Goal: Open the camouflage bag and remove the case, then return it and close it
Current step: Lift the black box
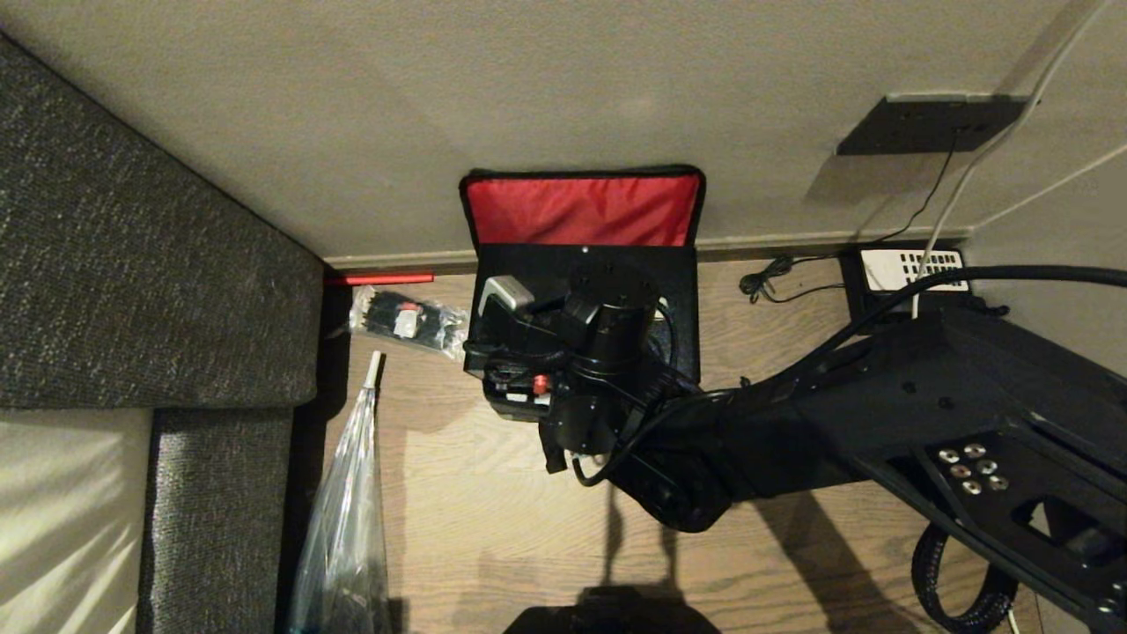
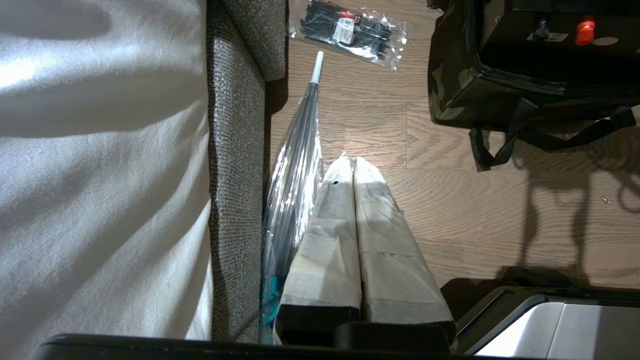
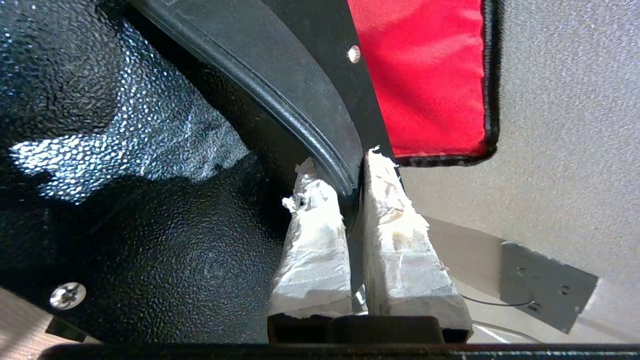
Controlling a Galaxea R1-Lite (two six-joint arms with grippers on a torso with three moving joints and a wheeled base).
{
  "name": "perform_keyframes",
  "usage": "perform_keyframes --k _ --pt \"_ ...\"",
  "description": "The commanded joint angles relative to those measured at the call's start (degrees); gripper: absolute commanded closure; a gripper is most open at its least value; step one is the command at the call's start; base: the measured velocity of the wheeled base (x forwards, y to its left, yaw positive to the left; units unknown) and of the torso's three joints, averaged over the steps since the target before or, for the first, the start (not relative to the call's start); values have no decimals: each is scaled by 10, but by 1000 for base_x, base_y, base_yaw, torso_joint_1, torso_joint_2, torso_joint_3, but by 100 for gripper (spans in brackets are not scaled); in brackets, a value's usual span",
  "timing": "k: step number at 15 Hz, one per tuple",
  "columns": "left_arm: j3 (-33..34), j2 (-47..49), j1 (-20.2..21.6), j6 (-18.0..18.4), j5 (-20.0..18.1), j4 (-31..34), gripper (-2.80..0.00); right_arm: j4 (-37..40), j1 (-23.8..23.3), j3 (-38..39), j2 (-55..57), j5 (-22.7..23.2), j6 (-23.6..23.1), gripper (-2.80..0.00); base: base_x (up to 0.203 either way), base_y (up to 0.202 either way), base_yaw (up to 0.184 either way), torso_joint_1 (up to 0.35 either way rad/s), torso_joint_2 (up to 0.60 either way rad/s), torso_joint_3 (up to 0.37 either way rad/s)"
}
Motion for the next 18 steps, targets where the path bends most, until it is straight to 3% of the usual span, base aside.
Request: perform_keyframes --k 1,18 --pt "1 0 0 0 0 0 0 2 0 -1 -11 -3 -5 0 0 0 0 0 0 0" --pt "1 0 0 0 0 0 0 28 9 18 -66 -10 -18 0 0 0 0 0 0 0"
